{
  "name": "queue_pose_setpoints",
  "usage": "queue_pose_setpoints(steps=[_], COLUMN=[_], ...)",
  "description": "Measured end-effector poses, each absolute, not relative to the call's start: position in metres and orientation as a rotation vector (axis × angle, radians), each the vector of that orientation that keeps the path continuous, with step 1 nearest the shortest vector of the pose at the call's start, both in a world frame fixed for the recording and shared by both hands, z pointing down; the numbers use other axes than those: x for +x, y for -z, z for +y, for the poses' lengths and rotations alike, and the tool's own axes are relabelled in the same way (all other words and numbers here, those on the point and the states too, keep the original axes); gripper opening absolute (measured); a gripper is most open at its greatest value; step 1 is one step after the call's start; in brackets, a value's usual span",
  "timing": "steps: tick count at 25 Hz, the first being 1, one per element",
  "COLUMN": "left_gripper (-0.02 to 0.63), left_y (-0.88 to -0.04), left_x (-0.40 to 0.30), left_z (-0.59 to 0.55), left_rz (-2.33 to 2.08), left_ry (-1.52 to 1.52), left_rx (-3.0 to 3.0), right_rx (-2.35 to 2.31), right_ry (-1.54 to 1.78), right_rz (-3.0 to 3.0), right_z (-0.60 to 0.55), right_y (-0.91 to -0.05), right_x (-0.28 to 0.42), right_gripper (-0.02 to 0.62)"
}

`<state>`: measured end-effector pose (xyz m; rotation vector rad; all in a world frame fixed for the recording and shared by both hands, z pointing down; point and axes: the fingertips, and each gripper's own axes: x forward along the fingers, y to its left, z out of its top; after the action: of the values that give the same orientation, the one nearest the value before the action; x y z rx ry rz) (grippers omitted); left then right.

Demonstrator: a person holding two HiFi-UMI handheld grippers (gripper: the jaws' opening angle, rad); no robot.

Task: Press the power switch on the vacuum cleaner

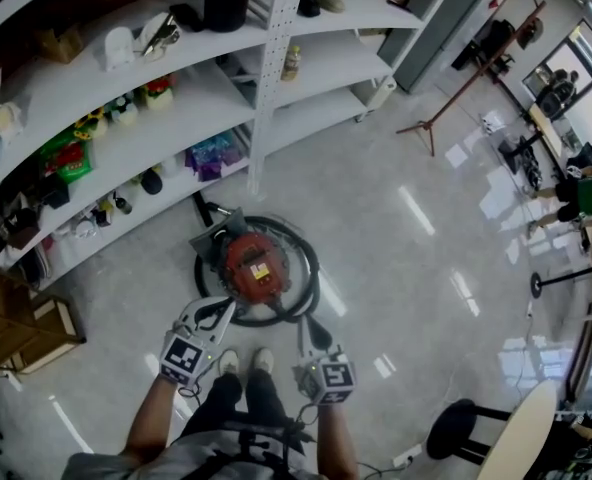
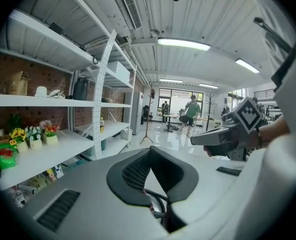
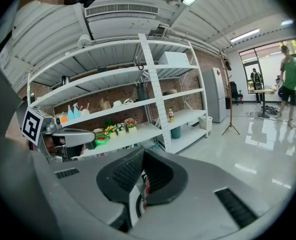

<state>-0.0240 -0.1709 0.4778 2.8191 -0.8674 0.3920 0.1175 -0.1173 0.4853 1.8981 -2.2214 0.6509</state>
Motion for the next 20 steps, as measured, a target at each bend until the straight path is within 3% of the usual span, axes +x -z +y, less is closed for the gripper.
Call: queue_pose_setpoints(steps=[20], left_gripper=[0.006], left_y=[-0.546], left_x=[-0.020], left_z=[-0.192], left_rz=[-0.914], left_ry=[-0.471], left_rx=[2.768], right_rx=[1.792], right_ry=[-0.687], right_rz=[-2.236], right_z=[-0.144], right_y=[-0.554], right_x=[0.132], right_gripper=[0.012])
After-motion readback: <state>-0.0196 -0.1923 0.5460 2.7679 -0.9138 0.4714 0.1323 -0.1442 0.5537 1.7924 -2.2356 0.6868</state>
